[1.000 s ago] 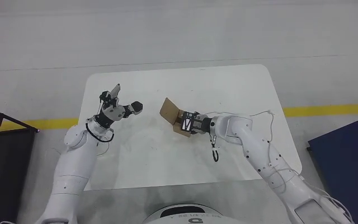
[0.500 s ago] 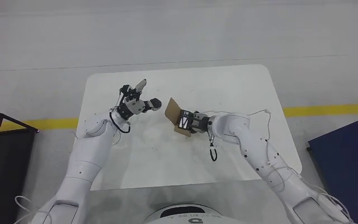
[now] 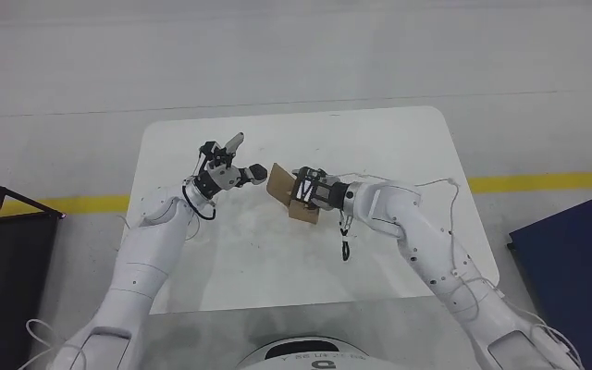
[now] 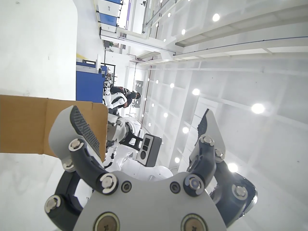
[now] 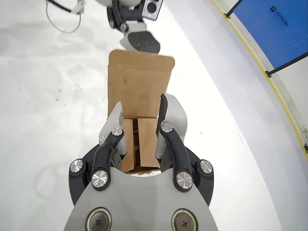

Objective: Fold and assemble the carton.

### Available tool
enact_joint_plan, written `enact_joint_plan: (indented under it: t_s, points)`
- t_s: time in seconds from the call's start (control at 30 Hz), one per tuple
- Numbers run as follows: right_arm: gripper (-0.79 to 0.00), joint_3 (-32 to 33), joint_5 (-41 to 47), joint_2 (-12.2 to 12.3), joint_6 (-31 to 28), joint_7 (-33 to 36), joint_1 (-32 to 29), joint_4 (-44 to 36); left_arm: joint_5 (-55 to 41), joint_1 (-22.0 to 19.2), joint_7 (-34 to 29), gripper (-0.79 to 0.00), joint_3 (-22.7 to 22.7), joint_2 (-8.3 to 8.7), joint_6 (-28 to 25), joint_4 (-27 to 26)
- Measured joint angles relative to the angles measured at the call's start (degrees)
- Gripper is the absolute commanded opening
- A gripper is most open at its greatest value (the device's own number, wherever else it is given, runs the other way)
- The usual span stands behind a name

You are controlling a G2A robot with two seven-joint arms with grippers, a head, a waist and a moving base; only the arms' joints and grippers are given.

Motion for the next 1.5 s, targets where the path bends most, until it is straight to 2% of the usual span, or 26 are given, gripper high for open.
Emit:
enact_joint_plan:
  t_s: [0.03, 0.07, 0.23, 0.27, 0.33, 0.47, 0.67, 0.9, 1.1, 1.5]
  points:
    - [-0.308, 1.3, 1.2, 0.2, -0.1, -0.3, -0.7, -0.5, -0.1, 0.1, 0.0, 0.000, -0.1, 0.02, 0.0, -0.1]
    - [-0.277, 2.2, 2.1, 0.4, -0.2, -0.5, -1.2, -0.9, -0.1, 0.2, 0.0, 0.000, -0.2, 0.04, 0.0, -0.3]
    - [-0.197, 6.6, 6.6, 1.2, -0.8, -0.5, -3.9, -1.2, -0.4, 0.5, 0.2, 0.000, -0.3, 0.03, -0.1, -0.3]
    - [-0.157, 7.1, 7.3, 1.3, -1.2, -0.4, -4.4, -1.3, -0.5, 0.5, 0.2, 0.000, -0.2, -0.01, 0.0, -0.2]
    - [0.000, 7.8, 7.7, 1.6, -2.1, 0.1, -5.5, -1.4, -0.8, 0.2, 0.2, 0.000, 0.2, -0.14, 0.3, 0.0]
    - [0.000, 8.3, 6.3, 1.9, -2.5, 0.7, -6.4, 0.0, -0.7, -0.8, 0.5, 0.000, 1.2, -0.42, 0.5, 0.6]
    - [0.000, 7.5, 9.2, 1.9, -4.6, 3.2, -5.3, 3.8, -0.1, -2.1, 0.4, 0.000, 2.1, -0.66, 1.0, 0.8]
    - [0.000, 4.6, 9.1, 1.7, -6.7, 5.7, -3.9, 7.1, 0.4, -2.4, 0.7, 0.000, 2.1, -0.66, 1.1, 0.7]
    - [-0.077, 2.2, 8.6, 1.2, -6.2, 4.8, -2.2, 9.4, 0.6, -2.0, 0.9, 0.000, 2.1, -0.67, 1.1, 0.4]
    - [-0.102, 2.1, 10.4, 1.6, -6.9, 5.8, -3.3, 8.2, 0.0, -1.9, 1.1, 0.000, 3.1, -1.03, 0.7, 0.9]
